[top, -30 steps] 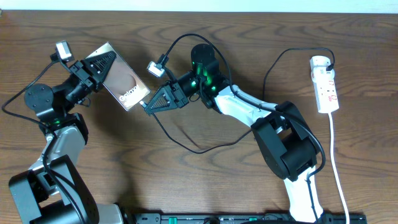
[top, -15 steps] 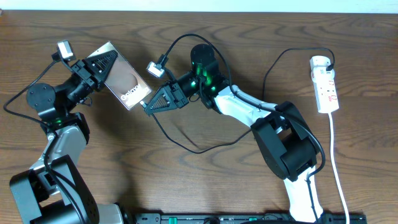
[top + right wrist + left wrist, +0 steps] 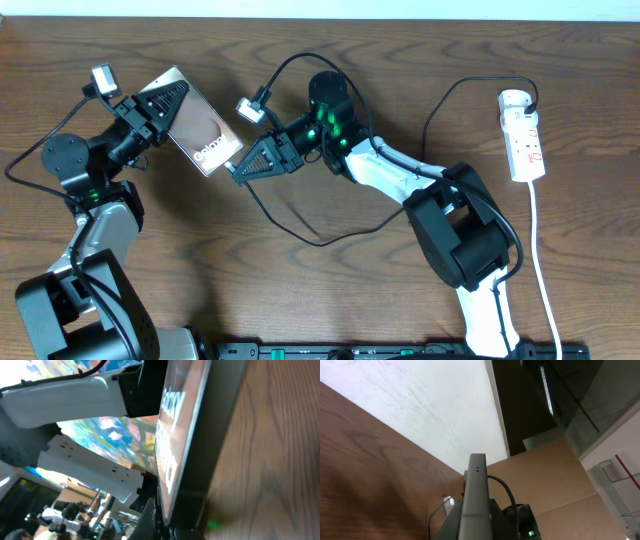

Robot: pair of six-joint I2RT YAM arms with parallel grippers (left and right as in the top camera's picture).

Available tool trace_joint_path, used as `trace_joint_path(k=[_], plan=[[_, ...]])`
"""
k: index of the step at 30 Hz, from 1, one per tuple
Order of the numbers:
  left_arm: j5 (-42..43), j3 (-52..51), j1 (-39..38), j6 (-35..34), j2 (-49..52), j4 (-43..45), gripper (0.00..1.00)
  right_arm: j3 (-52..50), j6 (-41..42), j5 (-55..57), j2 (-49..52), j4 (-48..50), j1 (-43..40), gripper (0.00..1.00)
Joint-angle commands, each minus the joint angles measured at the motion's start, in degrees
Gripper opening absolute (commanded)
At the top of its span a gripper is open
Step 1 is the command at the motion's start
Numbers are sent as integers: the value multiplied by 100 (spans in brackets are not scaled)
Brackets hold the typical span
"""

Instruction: Plug charger to phone and switch on socket

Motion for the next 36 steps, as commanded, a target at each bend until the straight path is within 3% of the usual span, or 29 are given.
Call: trace_joint_path(k=[1,17,36], plan=[[450,72,-116,144,-72,66,7,61,380,153,-105,345,-90,1],[575,72,-116,48,-72,496,7,61,1045,520,-105,345,-90,1],[487,72,-293,-61,-72,496,7,61,1038,909,-105,352,-179,1]])
